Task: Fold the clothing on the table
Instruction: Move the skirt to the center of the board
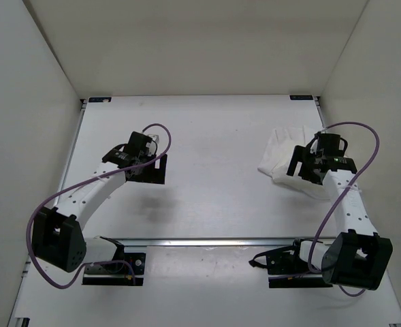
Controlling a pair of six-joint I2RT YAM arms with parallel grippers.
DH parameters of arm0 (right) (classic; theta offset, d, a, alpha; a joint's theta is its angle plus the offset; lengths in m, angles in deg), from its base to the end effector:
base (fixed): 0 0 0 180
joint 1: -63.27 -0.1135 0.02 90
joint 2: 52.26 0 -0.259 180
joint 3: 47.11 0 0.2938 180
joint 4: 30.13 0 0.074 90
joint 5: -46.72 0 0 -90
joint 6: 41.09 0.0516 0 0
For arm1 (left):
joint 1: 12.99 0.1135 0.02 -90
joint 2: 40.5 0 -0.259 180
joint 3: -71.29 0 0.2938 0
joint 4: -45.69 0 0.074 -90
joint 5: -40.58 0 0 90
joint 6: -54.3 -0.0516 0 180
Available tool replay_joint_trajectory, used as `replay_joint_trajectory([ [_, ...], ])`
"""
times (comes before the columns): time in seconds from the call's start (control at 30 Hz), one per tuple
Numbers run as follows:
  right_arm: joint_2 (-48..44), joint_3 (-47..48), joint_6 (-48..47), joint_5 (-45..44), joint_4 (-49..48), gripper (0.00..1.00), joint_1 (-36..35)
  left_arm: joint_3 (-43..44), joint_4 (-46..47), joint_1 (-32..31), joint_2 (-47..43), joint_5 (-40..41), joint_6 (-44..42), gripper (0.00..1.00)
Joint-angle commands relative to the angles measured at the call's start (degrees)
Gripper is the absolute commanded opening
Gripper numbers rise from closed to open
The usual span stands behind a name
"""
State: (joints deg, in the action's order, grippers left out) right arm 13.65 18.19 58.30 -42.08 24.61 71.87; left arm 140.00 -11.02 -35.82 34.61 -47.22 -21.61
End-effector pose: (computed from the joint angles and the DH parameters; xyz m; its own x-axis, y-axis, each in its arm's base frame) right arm 0.2765 -0.0407 0.2435 -0.7800 0.2829 -0.5581 0.2686 0.9570 0.1098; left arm 0.2793 -0.1154 0.2191 -0.8878 0.1098 -0.4470 0.1604 0.9840 -0.0769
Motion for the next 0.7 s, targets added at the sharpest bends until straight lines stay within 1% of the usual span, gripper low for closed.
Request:
replay_joint_trajectory([
  [0.0, -1.40, -2.00, 0.54, -1.19, -2.61, 0.86, 1.24, 1.69, 1.24, -0.29, -3.39, 0.97, 0.15, 0.99],
  [0.13, -1.48, -4.56, 0.37, -1.19, -5.07, 0.87, 4.31, 1.87, 1.25, -1.07, -4.36, 2.37, -0.37, 0.99],
  [0.2, -0.61, -5.18, 0.98, -0.75, -5.87, 0.87, 4.32, 1.61, 0.90, -2.30, -4.97, 2.90, -1.07, 0.98],
  [0.3, 0.97, -5.44, 0.89, -0.06, -7.27, 0.85, 4.49, 1.17, 0.89, -2.04, -5.41, 2.64, -0.90, 0.99],
  [0.47, 3.88, -4.47, 2.47, 0.39, -9.55, 0.78, 5.90, -1.55, 2.30, -0.82, -6.91, 0.09, -1.34, 0.99],
  [0.5, 4.22, -4.13, 2.83, 1.00, -10.00, 0.75, 5.73, -1.56, 2.13, -1.07, -6.82, 0.00, -1.69, 0.98],
  [0.57, 4.66, -4.12, 3.27, 0.92, -11.40, 0.73, 5.47, -1.38, 1.86, -0.90, -6.73, 0.00, -1.60, 0.99],
  [0.67, 7.46, -3.69, 3.71, -0.31, -11.58, 0.73, 4.67, -1.20, 1.60, -0.64, -6.38, -0.70, -1.87, 0.99],
])
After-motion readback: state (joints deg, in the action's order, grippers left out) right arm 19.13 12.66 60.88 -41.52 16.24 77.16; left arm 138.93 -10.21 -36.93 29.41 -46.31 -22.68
